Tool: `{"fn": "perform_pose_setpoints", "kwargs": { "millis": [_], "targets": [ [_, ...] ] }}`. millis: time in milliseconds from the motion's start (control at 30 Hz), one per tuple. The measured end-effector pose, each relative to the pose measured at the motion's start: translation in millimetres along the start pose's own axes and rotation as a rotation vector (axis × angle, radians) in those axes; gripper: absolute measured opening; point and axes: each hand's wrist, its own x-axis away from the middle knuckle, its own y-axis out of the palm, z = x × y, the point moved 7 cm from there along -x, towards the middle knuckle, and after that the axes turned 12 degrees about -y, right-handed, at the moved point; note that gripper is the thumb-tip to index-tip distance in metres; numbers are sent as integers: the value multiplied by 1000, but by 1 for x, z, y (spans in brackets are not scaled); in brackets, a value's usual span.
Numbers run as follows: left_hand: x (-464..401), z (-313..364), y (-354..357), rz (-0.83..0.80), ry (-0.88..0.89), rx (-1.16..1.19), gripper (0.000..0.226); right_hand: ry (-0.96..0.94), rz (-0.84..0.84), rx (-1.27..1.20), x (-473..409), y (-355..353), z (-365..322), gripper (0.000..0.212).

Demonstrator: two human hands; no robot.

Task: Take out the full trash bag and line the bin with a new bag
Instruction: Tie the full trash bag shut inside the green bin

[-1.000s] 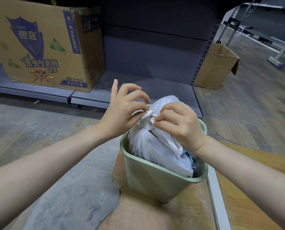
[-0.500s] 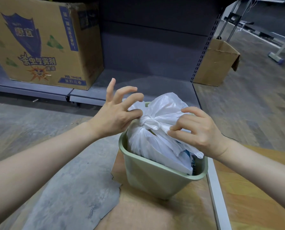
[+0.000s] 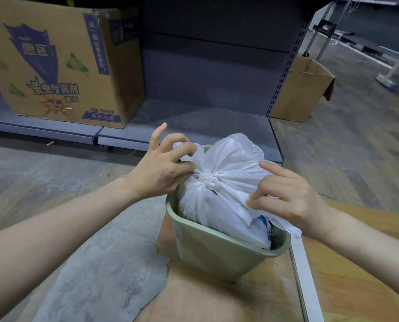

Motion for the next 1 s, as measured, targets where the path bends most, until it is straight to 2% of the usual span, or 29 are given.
{"fn": "perform_pose_setpoints", "kwargs": {
  "millis": [100, 200, 267, 333, 400, 467, 567, 733, 867, 1000],
  "targets": [
    [7, -3, 2, -42, 2, -29, 22, -12, -143, -72, -1, 4, -2, 10],
    [8, -5, 5, -87, -9, -52, 13, 124, -197, -218, 1, -4, 2, 71],
    [7, -2, 6, -91, 16, -63, 22, 205, -153, -303, -4, -10, 2, 87],
    [3, 2, 5, -78, 45, -63, 35, 295, -105, -327, -14, -11, 1, 82],
    [-1, 6, 5, -76, 54, -69, 42, 398, -91, -269, -27, -8, 4, 67],
    [-4, 9, 5, -97, 47, -64, 41, 473, -215, -121, -41, 1, 5, 59],
    [-6, 10, 4, -120, 40, -53, 34, 576, -545, -69, -46, 26, 9, 56],
    [-3, 13, 1, -62, 73, -89, 23, 661, -676, -78, -50, 44, 9, 50],
    [1, 15, 3, 12, 97, -219, 48, 696, -654, -118, -46, 55, 12, 45],
    [3, 19, -1, 99, 112, -343, 45, 569, -561, 20, -48, 53, 8, 45]
  ]
}}
